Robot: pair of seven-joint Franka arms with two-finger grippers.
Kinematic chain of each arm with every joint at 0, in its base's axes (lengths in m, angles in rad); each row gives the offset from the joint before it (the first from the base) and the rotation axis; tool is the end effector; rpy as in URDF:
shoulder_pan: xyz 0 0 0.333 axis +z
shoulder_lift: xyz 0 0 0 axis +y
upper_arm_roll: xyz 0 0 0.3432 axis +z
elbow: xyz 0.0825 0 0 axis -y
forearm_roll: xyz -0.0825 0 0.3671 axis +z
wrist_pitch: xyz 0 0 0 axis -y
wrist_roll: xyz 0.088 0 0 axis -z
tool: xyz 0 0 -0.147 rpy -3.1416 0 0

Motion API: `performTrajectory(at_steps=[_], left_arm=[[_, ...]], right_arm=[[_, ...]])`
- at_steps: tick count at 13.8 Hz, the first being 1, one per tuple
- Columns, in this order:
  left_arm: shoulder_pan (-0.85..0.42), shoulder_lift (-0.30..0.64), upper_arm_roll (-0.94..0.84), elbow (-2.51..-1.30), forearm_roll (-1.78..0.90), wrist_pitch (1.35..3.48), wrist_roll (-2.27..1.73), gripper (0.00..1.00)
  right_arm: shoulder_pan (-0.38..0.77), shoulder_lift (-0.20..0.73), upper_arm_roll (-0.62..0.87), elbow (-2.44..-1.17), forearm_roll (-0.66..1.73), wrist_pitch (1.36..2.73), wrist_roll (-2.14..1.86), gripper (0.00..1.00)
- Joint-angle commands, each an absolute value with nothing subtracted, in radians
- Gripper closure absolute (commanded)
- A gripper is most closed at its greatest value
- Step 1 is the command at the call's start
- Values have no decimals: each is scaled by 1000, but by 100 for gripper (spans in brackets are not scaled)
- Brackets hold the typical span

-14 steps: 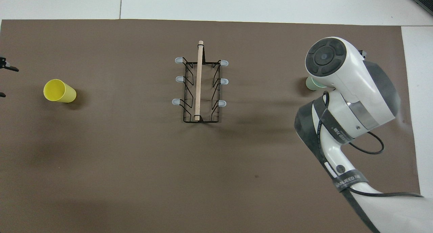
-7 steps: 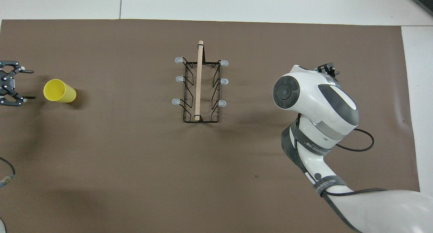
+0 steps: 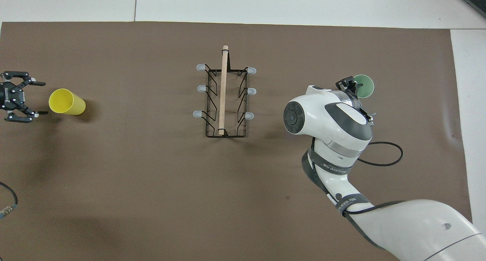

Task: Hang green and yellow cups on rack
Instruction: 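Grasp the yellow cup with the left gripper and lift it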

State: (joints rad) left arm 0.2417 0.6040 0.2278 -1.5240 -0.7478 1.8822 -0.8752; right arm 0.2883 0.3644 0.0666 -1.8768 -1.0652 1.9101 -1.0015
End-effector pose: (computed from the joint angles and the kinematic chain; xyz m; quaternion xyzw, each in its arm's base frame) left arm 0.6523 0.2181 0.3047 0.6538 0.6991 -0.1561 0.2437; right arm 0.6046 0.1191 0.3356 0.5123 0.7277 -0.2704 0.3672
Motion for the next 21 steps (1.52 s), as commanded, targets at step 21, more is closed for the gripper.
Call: performTrajectory(at_steps=[21], left_arm=[[132, 468, 233, -1893, -1209, 2102, -873, 7]], right_arm=[[262, 436, 67, -1896, -1183, 2103, -809, 0]])
